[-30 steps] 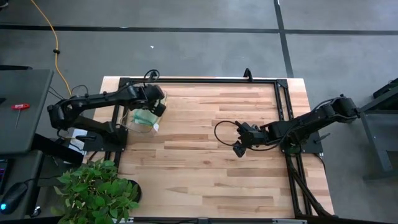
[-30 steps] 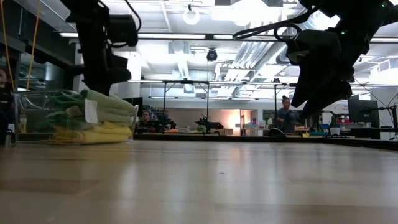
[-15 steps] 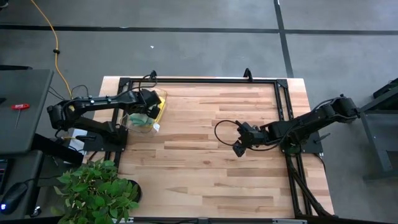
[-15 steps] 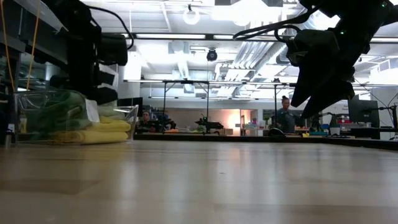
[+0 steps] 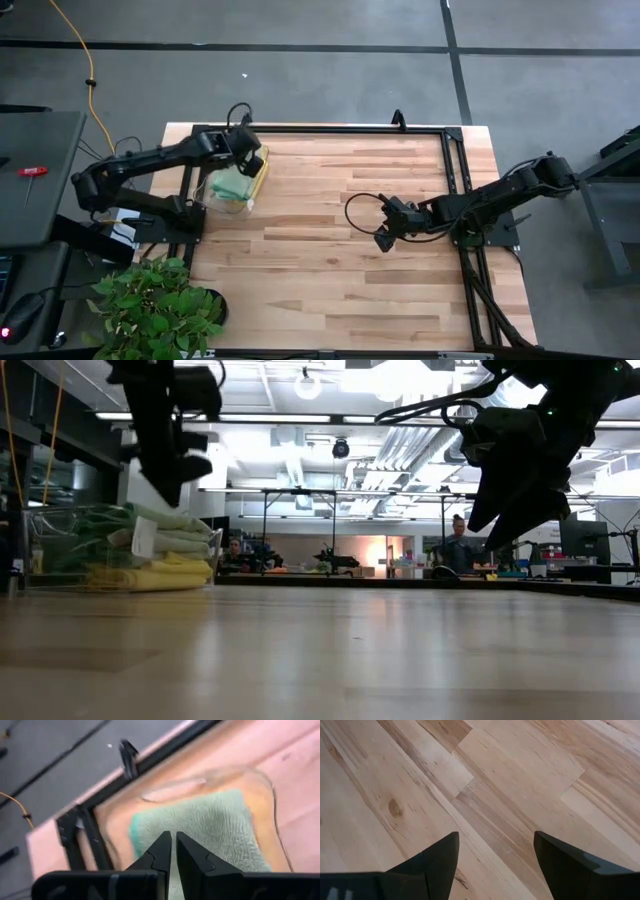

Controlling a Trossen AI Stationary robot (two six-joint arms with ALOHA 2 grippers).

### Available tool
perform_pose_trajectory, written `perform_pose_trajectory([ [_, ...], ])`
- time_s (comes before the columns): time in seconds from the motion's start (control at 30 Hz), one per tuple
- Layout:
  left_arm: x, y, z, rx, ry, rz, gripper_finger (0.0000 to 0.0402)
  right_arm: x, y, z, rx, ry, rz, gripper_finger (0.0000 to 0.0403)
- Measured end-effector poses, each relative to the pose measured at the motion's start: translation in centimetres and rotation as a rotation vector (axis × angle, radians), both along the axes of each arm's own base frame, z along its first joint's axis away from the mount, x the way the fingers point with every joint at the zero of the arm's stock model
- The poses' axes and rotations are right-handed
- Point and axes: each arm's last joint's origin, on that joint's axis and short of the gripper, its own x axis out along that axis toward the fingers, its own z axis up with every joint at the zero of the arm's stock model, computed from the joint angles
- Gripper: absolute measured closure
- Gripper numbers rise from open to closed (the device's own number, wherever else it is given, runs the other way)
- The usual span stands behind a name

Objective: Fold microfiber towels
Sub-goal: Return to Home Position

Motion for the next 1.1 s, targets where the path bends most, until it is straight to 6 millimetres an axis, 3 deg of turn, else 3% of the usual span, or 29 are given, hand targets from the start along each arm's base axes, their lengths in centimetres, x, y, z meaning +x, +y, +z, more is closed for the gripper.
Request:
perform_pose_trajectory([
  [0.2,0.2,0.0,4.2,0.082,-0.084,-0.012,0.0367,0.0,0.0,0.0,-0.001,0.0,0.001,0.0153],
  [0.37,2.0,-1.4,6.4,0.073,-0.424,-0.219,0.0347,0.0,0.0,0.0,-0.002,0.0,0.002,0.0153],
  [0.57,6.0,-6.1,7.3,0.146,-0.935,-0.717,0.0333,0.0,0.0,0.0,-0.001,0.0,0.003,0.0153],
  [0.7,7.3,-9.7,6.7,0.184,-1.136,-0.889,0.0338,0.0,0.0,0.0,0.0,0.0,0.004,0.0153],
  [0.9,7.4,-12.7,6.2,0.18,-1.137,-0.945,0.0365,0.1,0.0,0.1,0.003,-0.017,0.005,0.0153],
  [1.0,6.6,-12.5,6.6,0.201,-1.12,-0.947,0.0391,0.1,0.1,0.5,-0.012,-0.036,0.048,0.0153],
  [1.1,5.3,-11.9,6.9,0.204,-1.085,-0.917,0.0397,0.1,0.0,2.3,-0.039,-0.104,0.097,0.0154],
])
